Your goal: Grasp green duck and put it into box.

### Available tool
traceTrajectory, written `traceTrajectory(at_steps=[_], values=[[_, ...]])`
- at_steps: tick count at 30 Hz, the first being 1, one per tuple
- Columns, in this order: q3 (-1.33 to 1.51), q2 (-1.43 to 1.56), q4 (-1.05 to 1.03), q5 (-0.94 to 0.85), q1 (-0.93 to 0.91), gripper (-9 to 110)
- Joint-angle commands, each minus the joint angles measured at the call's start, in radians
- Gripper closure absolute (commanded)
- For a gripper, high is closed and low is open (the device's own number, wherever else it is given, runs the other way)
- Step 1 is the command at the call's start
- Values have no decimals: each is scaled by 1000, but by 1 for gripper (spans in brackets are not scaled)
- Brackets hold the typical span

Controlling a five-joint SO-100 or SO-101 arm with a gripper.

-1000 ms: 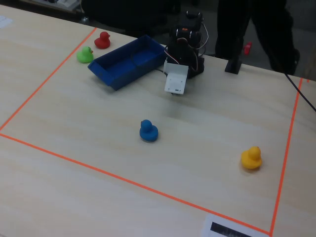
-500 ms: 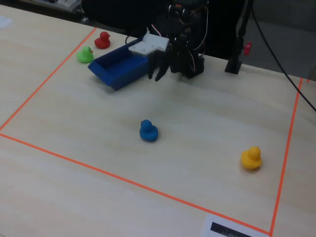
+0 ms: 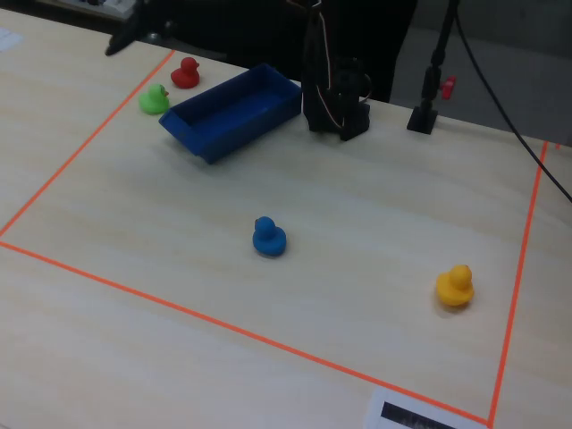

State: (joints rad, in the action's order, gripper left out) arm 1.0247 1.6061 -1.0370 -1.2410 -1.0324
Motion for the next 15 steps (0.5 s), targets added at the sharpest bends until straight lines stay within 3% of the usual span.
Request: traceTrajectory(at_steps=[1, 7, 15], values=[[-64, -43, -41, -64, -272, 74], [91, -44, -78, -133, -469, 73], [362, -34, -97, -281, -528, 66]])
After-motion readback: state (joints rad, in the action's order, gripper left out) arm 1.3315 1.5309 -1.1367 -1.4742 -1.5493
